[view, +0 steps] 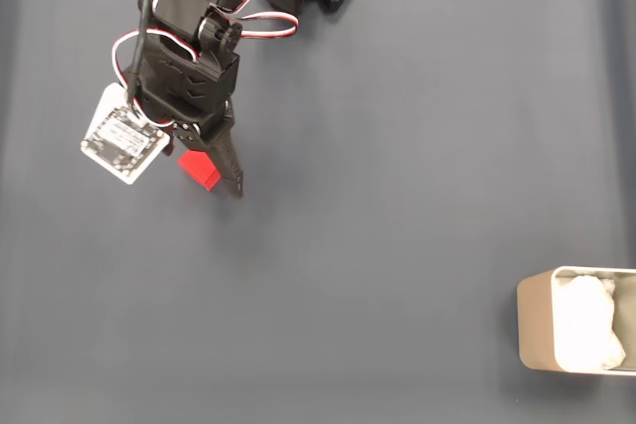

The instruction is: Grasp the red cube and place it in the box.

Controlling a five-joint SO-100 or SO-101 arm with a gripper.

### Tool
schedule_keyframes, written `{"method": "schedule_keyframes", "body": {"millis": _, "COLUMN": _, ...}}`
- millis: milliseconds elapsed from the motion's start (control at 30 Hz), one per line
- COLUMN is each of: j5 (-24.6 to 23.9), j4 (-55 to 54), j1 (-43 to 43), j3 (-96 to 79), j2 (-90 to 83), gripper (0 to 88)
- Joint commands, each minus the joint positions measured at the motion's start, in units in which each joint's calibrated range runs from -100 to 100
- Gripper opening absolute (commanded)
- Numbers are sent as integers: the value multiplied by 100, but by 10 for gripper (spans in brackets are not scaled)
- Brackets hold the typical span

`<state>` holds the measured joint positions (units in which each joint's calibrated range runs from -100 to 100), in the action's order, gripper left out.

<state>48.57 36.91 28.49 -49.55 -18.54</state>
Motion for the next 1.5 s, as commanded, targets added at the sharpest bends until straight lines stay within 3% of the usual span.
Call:
{"method": "schedule_keyframes", "body": {"millis": 0, "j5": -15, "j4": -118, "j1": -22, "j3": -54, "j2": -70, "gripper": 384}}
{"method": "schedule_keyframes", "body": {"millis": 500, "j5": -137, "j4": -618, "j1": -86, "j3": -976, "j2": -815, "gripper": 386}}
{"method": "schedule_keyframes", "body": {"millis": 1467, "j5": -264, "j4": -749, "j1": -342, "j3": -1104, "j2": -954, "gripper": 382}}
